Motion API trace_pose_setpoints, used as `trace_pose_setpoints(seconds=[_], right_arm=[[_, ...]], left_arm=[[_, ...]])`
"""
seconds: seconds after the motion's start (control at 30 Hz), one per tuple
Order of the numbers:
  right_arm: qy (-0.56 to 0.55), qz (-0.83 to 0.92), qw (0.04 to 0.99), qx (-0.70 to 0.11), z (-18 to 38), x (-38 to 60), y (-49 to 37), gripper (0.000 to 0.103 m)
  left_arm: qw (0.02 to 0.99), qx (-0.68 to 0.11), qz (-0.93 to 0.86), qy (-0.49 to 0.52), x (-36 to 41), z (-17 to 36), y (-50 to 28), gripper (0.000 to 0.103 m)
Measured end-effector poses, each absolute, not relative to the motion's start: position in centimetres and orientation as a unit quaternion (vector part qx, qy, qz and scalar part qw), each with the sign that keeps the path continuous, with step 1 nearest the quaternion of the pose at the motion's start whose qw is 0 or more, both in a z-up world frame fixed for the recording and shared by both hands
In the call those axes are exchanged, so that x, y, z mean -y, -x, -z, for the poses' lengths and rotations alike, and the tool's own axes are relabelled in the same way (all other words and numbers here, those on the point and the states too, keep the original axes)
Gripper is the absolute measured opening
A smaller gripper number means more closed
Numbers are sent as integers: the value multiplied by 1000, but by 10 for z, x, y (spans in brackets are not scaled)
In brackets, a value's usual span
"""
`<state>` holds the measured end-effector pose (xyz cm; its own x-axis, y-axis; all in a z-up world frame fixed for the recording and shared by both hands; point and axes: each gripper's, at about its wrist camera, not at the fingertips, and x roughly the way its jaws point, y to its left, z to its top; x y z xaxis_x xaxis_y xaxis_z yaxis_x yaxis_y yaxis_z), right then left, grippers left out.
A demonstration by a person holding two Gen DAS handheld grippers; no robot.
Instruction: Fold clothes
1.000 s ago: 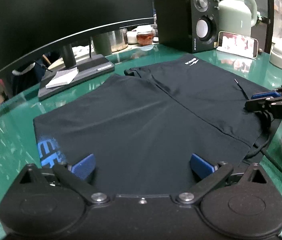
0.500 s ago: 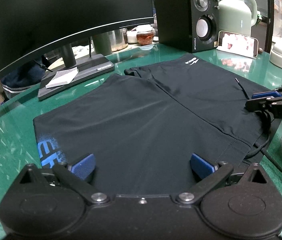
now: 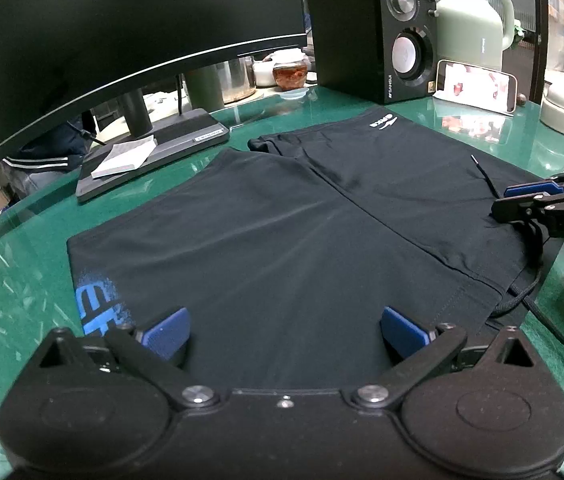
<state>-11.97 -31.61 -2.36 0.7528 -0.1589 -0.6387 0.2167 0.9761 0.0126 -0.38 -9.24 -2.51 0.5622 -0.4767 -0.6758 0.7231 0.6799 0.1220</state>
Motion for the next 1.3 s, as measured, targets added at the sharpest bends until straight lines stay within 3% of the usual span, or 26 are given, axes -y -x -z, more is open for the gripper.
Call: trace_pose_setpoints(seconds=[1.3], right_arm=[[-44,100,937,-332,24,318,121,23]], left_arm=[[864,-311,345,-197,94,25,5,103]])
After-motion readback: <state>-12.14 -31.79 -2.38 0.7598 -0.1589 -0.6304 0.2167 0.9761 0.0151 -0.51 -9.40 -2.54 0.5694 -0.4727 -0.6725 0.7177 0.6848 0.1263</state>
